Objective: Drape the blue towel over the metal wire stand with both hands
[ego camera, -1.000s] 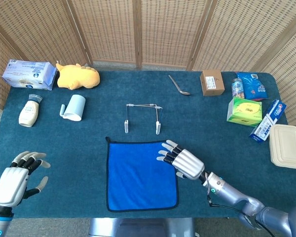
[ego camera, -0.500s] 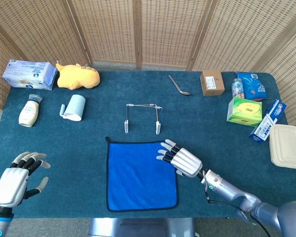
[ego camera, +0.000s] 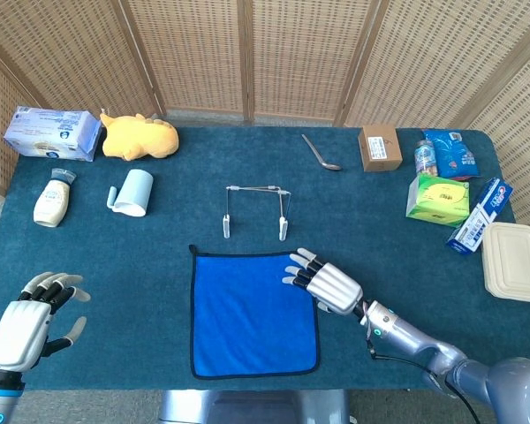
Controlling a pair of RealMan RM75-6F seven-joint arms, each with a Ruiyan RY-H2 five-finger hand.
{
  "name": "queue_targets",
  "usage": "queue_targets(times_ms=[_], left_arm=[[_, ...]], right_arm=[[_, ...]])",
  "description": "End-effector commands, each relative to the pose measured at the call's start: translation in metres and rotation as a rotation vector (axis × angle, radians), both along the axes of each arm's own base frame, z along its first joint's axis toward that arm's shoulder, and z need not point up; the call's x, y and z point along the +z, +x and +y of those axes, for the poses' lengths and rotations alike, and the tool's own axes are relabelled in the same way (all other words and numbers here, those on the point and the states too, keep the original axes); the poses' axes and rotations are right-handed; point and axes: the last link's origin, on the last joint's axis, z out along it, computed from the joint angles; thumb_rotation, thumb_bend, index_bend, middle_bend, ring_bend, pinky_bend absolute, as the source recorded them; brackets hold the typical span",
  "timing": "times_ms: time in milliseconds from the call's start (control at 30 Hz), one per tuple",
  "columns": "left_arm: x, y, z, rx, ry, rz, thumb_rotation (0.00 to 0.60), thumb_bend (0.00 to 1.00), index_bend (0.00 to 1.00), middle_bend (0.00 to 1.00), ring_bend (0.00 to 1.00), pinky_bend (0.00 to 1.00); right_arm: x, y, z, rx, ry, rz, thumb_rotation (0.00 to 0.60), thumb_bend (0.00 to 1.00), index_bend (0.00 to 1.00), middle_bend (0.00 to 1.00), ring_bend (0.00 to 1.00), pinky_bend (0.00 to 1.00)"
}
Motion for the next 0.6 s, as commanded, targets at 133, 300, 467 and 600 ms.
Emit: queue_targets(times_ms=[133,300,467,600], left_arm=[[0.000,-0.001,0.000,0.001,0.001,0.000,0.600,0.45,0.42,0.28,0.23,0.16],[0.001,-0.001,0.000,0.000,0.002,-0.002,0.600,0.45,0.42,0.28,0.23,0.16],[0.000,-0.002,0.000,0.001,0.001,-0.004,0.600,0.45,0.42,0.28,0.23,0.16],[-0.001,-0.002,0.000,-0.004,0.005,-0.010,0.600,0.45,0.42,0.28,0.23,0.16]], right_arm=[[-0.002,-0.001,0.000,0.000,0.002,0.008,0.600,0.00,0.24,0.19,0.00,0.00],[-0.004,0.000,0.002,0.010,0.008,0.012,0.600,0.00,0.24,0.19,0.00,0.00],[-0.008,0.005,0.004,0.021,0.018,0.006,0.600,0.00,0.23,0.19,0.00,0.00],[-0.012,0.011,0.005,0.024,0.026,-0.002,0.600,0.00,0.23,0.19,0.00,0.00]])
